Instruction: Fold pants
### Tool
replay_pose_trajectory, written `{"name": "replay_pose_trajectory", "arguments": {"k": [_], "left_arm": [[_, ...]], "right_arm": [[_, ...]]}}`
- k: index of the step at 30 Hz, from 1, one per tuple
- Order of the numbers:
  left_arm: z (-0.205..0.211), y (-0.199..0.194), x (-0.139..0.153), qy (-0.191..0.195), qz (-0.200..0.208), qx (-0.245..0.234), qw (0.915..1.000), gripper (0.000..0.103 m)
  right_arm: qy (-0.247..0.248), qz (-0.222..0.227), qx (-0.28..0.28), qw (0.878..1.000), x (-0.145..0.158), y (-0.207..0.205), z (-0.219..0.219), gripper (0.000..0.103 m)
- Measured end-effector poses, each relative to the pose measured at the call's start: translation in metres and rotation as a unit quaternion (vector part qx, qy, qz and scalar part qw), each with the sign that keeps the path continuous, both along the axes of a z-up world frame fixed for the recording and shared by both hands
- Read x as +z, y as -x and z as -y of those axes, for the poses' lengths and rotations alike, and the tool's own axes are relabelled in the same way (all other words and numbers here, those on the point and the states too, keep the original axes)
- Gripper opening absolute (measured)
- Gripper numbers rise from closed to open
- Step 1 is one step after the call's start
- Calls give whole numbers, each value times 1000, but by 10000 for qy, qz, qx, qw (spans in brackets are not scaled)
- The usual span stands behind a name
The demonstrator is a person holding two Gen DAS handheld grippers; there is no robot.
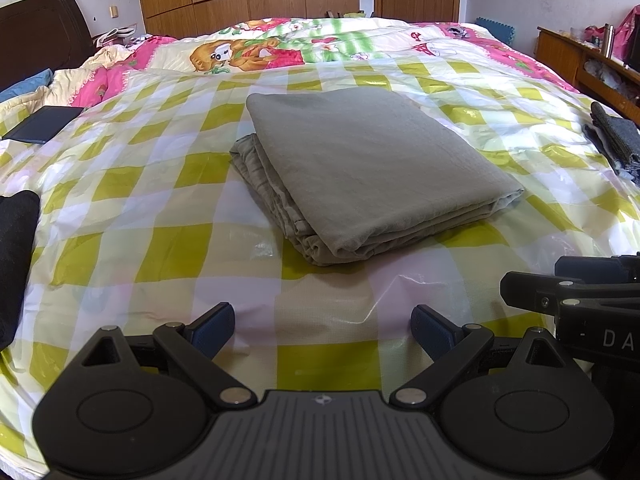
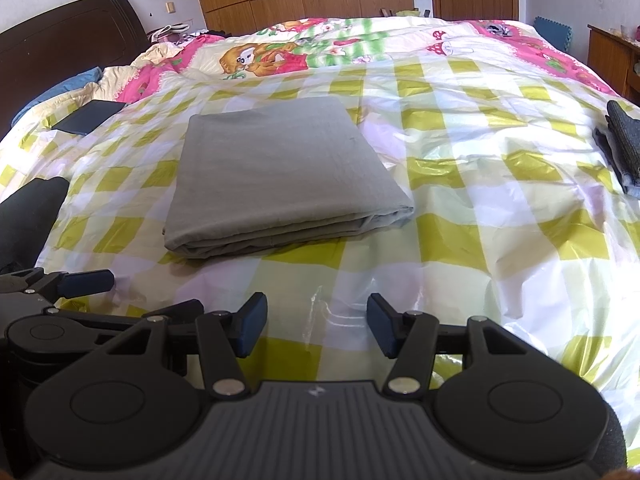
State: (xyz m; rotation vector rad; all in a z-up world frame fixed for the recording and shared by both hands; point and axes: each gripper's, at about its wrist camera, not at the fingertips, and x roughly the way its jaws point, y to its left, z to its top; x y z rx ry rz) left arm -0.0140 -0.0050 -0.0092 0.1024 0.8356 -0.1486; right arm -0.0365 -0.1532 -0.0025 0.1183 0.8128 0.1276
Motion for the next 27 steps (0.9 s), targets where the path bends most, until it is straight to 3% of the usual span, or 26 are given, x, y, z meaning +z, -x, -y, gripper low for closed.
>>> {"name": "replay_pose_trajectory", "arguments": {"k": [27], "left_arm": [[0, 3, 0, -13, 30, -11, 10000, 103]], "right_arm": [[96, 53, -4, 9999, 2, 3, -3, 56]]}}
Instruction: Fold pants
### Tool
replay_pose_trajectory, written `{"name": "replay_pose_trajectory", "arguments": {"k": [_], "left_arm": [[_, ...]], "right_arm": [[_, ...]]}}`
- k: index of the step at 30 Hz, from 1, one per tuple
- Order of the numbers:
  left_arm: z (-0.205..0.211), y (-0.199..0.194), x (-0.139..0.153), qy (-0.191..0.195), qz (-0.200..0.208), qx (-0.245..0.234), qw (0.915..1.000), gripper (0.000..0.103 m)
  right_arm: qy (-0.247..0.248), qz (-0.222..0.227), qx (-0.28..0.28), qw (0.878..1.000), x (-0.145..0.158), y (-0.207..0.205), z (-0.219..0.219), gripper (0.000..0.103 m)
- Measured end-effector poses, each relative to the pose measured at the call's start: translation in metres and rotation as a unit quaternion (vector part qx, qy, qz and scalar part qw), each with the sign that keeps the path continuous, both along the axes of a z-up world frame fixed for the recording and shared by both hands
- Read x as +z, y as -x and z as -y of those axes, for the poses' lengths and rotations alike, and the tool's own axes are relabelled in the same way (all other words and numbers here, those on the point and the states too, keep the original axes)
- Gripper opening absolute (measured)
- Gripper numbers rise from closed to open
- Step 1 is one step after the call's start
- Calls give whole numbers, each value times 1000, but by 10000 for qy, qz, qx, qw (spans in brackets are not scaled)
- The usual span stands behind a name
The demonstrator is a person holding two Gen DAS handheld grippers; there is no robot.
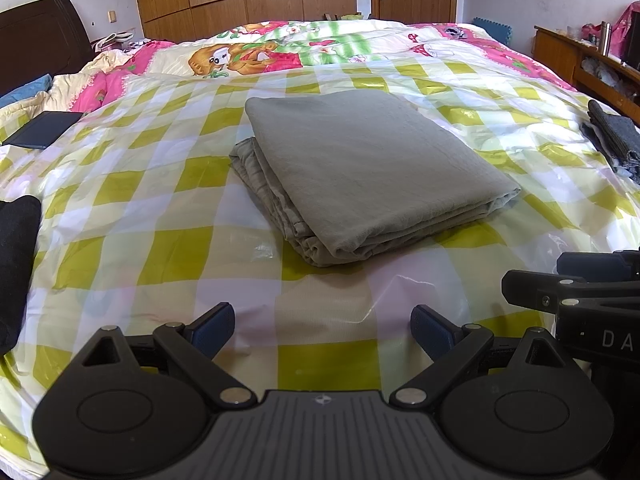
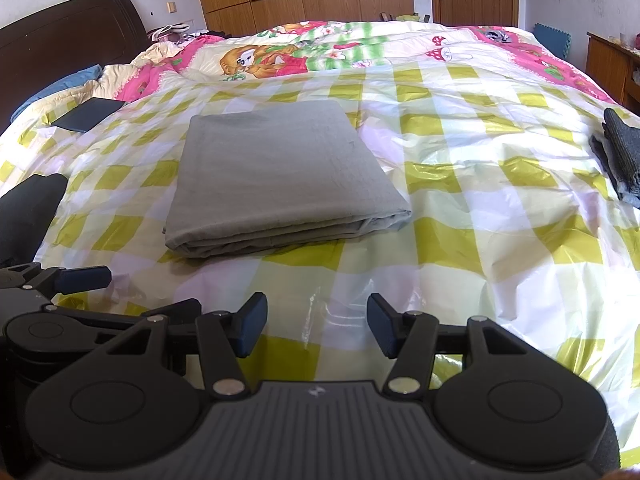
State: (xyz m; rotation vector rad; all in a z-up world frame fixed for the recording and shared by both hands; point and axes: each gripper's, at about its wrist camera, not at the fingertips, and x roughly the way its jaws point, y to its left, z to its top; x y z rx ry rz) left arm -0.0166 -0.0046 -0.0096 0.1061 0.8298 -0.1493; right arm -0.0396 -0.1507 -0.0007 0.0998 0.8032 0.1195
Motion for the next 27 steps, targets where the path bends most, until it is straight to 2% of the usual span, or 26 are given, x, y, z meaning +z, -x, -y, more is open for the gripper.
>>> {"name": "replay_pose_trajectory", "arguments": {"k": [27], "left_arm": [[1, 2, 1, -15, 15, -12, 10000, 103]], "right_arm": [[41, 23, 4, 10000, 0, 2, 2, 56]]}}
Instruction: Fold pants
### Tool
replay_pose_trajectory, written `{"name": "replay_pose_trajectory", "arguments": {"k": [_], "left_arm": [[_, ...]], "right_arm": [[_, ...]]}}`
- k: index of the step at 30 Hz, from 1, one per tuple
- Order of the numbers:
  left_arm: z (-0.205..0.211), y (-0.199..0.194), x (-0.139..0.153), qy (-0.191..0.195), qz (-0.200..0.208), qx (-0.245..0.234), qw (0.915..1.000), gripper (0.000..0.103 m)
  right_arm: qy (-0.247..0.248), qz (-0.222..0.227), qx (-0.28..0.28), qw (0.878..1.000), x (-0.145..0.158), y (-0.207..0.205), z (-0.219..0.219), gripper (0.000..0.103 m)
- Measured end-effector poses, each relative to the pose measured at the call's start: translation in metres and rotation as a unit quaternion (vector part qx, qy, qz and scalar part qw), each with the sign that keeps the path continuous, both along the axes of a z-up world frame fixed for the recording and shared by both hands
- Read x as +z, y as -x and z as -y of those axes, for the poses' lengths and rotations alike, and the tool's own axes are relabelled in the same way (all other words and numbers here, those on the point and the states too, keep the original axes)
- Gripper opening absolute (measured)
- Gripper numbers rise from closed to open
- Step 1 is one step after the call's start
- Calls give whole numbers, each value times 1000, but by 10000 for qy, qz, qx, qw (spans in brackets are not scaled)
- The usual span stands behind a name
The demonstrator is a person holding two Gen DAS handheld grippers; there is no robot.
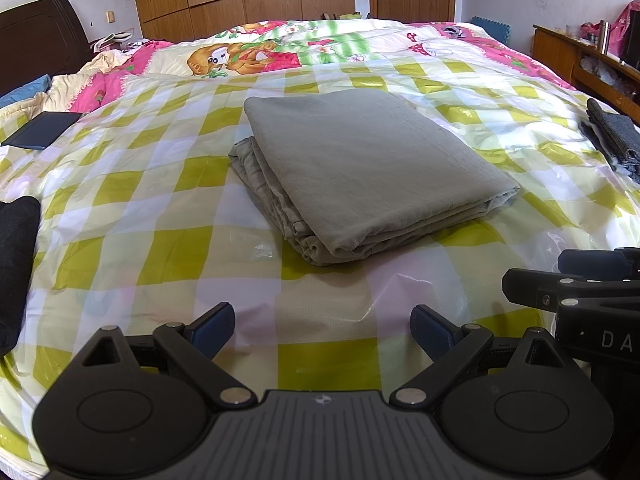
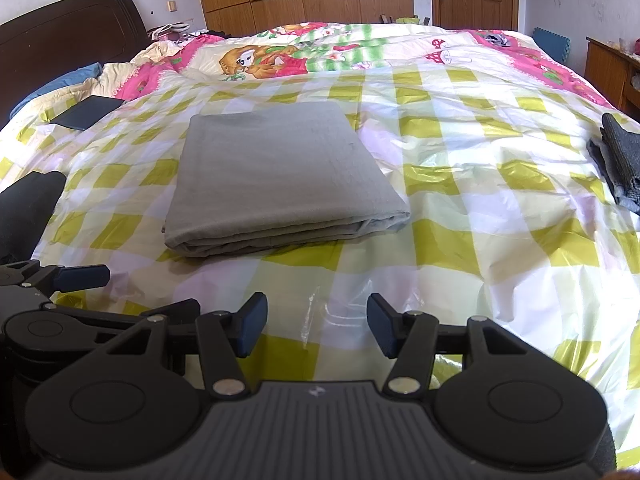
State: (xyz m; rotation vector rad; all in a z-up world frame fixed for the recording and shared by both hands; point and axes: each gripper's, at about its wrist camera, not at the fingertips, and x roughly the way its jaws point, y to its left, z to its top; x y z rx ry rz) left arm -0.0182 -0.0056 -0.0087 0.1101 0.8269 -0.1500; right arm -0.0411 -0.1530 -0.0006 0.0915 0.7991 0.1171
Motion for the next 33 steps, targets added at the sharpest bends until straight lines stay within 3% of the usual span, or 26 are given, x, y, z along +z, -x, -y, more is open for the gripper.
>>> {"name": "replay_pose_trajectory", "arguments": {"k": [33], "left_arm": [[-4, 3, 0, -76, 40, -79, 9999, 103]], "right_arm": [[153, -5, -55, 9999, 0, 2, -2, 62]]}}
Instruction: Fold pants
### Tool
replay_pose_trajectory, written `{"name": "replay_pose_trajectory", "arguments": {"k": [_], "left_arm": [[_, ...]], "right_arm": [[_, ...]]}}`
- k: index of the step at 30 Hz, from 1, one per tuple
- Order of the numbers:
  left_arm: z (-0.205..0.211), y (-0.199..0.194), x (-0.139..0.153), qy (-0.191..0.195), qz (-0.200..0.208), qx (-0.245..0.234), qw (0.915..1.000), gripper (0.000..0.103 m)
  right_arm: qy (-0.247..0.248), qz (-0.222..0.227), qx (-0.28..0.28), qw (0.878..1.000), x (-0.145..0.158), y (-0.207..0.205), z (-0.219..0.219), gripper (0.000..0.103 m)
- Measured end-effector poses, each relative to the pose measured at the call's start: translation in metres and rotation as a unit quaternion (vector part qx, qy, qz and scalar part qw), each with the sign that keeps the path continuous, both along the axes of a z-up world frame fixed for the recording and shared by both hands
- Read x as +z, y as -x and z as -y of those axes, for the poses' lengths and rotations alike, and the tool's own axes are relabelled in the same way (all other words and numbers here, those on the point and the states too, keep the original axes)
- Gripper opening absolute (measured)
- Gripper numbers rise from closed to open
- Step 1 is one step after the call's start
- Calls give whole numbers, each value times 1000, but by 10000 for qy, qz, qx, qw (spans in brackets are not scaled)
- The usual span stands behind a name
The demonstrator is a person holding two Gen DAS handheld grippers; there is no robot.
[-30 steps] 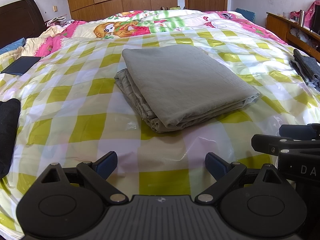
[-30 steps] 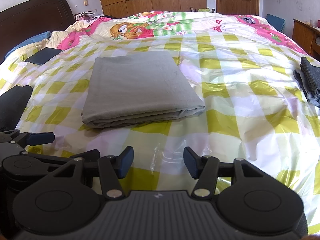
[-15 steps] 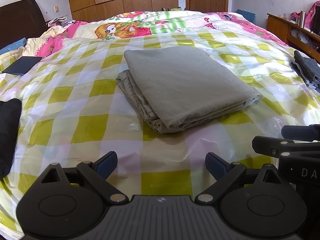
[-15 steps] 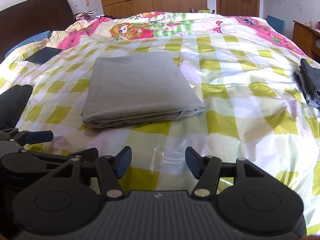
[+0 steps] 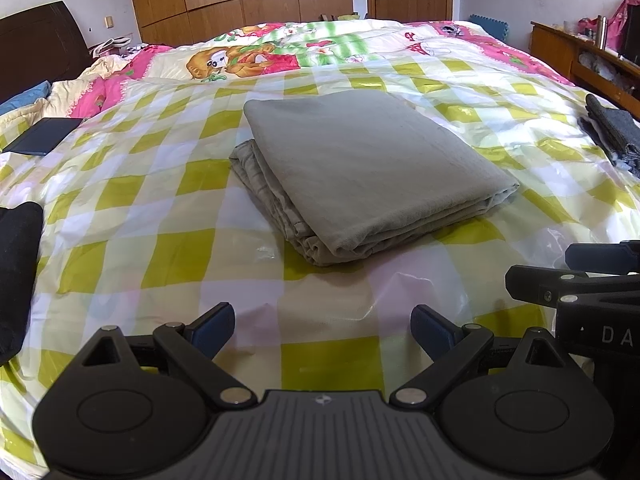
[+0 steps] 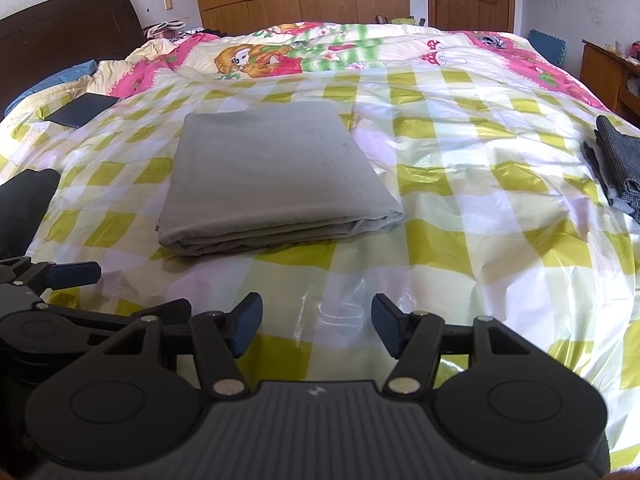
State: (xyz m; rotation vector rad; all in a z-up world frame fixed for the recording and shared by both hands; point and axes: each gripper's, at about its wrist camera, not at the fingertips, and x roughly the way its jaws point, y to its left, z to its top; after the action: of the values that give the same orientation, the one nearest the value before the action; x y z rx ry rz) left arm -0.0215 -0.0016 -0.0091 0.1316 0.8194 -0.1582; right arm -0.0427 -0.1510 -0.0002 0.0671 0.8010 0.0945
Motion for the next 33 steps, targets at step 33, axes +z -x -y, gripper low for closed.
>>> {"name": "replay_pose_trajectory", "arguments": {"k": [33], "left_arm": [[5, 5, 1, -157, 79, -215, 9996, 103]], "right_arm": [[74, 22, -22, 10000, 2, 1, 0, 64]]}}
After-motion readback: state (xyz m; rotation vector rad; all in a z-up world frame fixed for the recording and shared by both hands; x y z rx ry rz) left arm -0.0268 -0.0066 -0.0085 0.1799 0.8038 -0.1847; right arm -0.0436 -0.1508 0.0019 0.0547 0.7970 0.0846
